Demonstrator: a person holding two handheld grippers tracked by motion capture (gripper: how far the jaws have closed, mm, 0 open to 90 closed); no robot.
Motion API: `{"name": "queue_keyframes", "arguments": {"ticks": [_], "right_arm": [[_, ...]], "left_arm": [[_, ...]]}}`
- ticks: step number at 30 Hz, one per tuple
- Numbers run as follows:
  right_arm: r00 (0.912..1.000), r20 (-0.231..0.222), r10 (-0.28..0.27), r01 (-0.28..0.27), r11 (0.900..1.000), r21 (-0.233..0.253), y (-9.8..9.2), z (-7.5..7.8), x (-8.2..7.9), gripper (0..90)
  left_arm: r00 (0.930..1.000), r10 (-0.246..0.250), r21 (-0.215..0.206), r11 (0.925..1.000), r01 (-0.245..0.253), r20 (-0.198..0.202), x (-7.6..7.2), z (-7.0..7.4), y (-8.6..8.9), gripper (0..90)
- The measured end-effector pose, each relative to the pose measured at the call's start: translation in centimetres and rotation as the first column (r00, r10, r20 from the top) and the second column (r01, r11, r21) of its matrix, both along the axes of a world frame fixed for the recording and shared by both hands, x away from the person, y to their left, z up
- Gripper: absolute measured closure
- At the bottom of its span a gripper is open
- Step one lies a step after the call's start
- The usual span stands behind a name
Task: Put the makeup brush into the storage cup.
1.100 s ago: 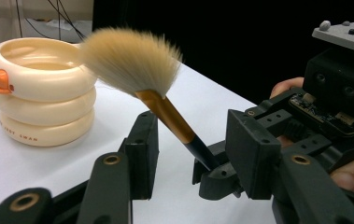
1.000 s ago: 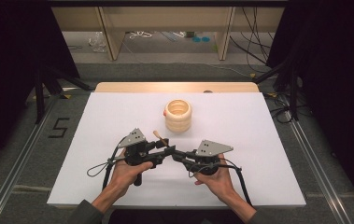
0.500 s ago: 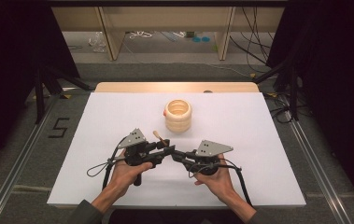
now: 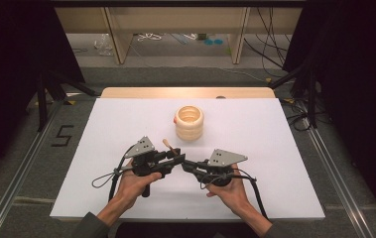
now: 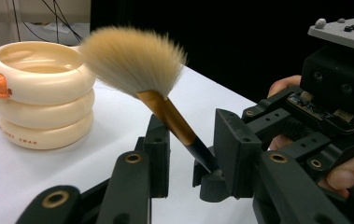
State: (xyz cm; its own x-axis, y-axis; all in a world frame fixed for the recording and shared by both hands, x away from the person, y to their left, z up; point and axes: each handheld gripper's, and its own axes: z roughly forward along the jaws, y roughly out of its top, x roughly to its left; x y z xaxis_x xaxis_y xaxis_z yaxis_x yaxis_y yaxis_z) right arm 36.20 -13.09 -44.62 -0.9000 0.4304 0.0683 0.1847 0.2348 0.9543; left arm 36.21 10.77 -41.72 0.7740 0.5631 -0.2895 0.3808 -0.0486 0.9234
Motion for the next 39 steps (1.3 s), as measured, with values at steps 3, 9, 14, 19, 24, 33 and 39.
{"name": "queue_keyframes", "arguments": {"ticks": [3, 9, 14, 19, 24, 33, 39], "right_arm": [[1.0000, 0.008, 0.001, -0.001, 1.000, 0.005, 0.05, -0.03, 0.02, 84.3], [1.0000, 0.006, 0.005, -0.005, 1.000, 0.007, 0.07, -0.03, 0.00, 84.3], [1.0000, 0.003, 0.009, -0.009, 1.000, 0.013, 0.10, -0.03, -0.04, 84.3], [0.9996, -0.022, 0.015, -0.015, 1.000, 0.012, 0.14, -0.03, -0.17, 84.3], [0.9993, -0.029, 0.025, -0.025, 1.000, 0.003, 0.15, -0.05, -0.18, 84.2], [0.9996, -0.001, 0.027, -0.027, 1.000, 0.012, 0.26, -0.17, -0.05, 82.9], [0.9993, -0.036, 0.011, -0.010, 1.000, 0.015, 0.25, -0.19, 0.06, 70.6]], "left_arm": [[1.0000, -0.001, 0.000, 1.0000, 0.001, 0.001, -0.02, 0.02, 0.01, 68.4], [1.0000, -0.009, -0.009, 0.9999, 0.009, 0.004, 0.00, 0.04, 0.07, 70.5], [0.9999, -0.016, -0.009, 0.9998, 0.016, 0.006, -0.03, 0.11, 0.11, 72.2], [0.9998, -0.020, -0.016, 0.9997, 0.020, 0.003, -0.10, 0.14, 0.08, 74.5], [0.9996, -0.027, -0.015, 0.9995, 0.027, 0.007, -0.15, 0.19, 0.04, 76.7], [0.9985, -0.055, -0.025, 0.9982, 0.055, 0.003, -0.34, 0.38, -0.21, 82.2], [0.9986, -0.052, 0.005, 0.9986, 0.052, 0.009, -0.34, 0.43, -0.19, 83.1]]}}
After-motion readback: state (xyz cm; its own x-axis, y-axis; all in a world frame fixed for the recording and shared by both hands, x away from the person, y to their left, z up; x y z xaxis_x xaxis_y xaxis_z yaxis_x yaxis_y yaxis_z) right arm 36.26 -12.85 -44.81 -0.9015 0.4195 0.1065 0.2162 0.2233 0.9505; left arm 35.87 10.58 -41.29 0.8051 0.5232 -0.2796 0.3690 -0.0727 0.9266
